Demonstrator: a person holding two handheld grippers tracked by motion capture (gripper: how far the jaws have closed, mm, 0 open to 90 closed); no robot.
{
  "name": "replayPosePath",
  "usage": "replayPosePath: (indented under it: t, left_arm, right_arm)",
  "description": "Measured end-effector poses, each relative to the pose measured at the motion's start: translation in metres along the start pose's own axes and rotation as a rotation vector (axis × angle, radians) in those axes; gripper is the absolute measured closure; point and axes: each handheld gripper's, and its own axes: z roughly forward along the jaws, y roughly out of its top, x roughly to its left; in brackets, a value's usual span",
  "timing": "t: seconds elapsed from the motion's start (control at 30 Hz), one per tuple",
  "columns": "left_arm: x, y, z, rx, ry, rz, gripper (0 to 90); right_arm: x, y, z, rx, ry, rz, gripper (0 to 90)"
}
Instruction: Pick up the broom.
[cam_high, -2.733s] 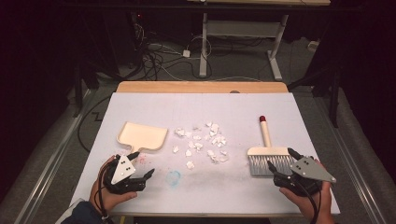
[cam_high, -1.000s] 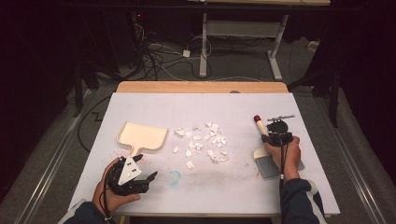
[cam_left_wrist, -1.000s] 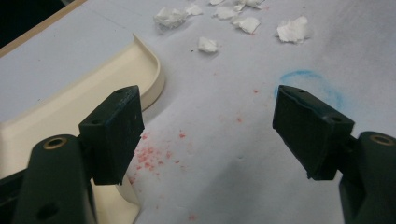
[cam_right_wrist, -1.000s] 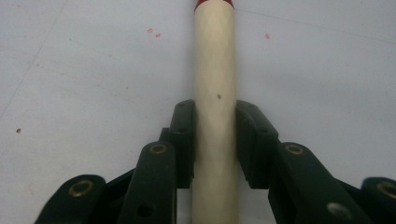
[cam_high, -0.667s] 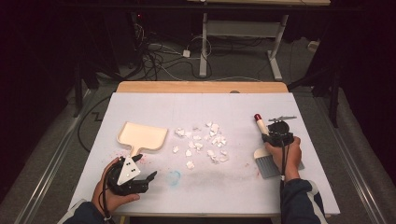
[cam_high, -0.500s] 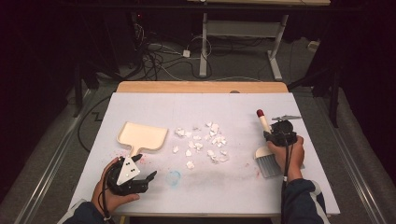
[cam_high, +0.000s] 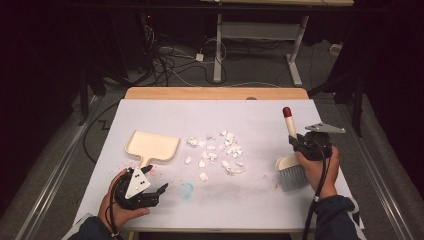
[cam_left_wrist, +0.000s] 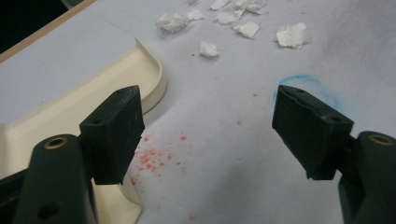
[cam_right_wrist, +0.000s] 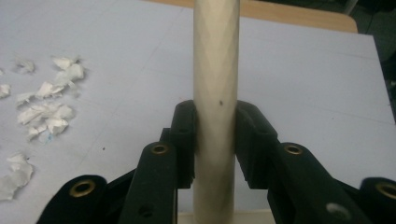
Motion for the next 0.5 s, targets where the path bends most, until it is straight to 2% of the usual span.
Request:
replayPosePath:
  t: [0.17, 0.2, 0.3, 0.33, 0.37, 0.4, 0.43, 0.47, 0.5]
  left_arm:
    - [0.000, 0.004, -0.001, -0.015, -0.005, -0.012, 24.5]
    - [-0.001, 0.007, -0.002, -0.025, -0.005, -0.017, 24.7]
    - [-0.004, 0.021, -0.005, -0.060, -0.010, -0.013, 25.1]
    - [-0.006, 0.028, -0.006, -0.083, -0.023, -0.019, 25.3]
    - [-0.011, 0.042, -0.008, -0.122, -0.058, -0.032, 25.3]
    - [-0.011, 0.042, -0.008, -0.122, -0.058, -0.032, 25.3]
    - [-0.014, 0.049, -0.008, -0.140, -0.084, -0.039, 25.3]
    - [-0.018, 0.056, -0.008, -0.155, -0.110, -0.041, 25.3]
    - [-0.023, 0.064, -0.007, -0.169, -0.130, -0.042, 25.1]
  right_arm:
    - [0.005, 0.001, -0.012, -0.046, 0.011, -0.021, 71.2]
    - [0.009, 0.001, -0.019, -0.075, 0.022, -0.033, 71.2]
    - [0.014, 0.002, -0.025, -0.092, 0.027, -0.054, 71.2]
    - [0.016, 0.002, -0.028, -0.104, 0.035, -0.055, 71.2]
    - [0.021, 0.002, -0.035, -0.122, 0.046, -0.063, 71.2]
    - [0.021, 0.002, -0.035, -0.122, 0.046, -0.063, 71.2]
    - [0.026, 0.003, -0.043, -0.152, 0.058, -0.068, 71.2]
    - [0.026, 0.003, -0.043, -0.152, 0.058, -0.068, 71.2]
    - [0.033, 0.005, -0.050, -0.173, 0.071, -0.075, 71.1]
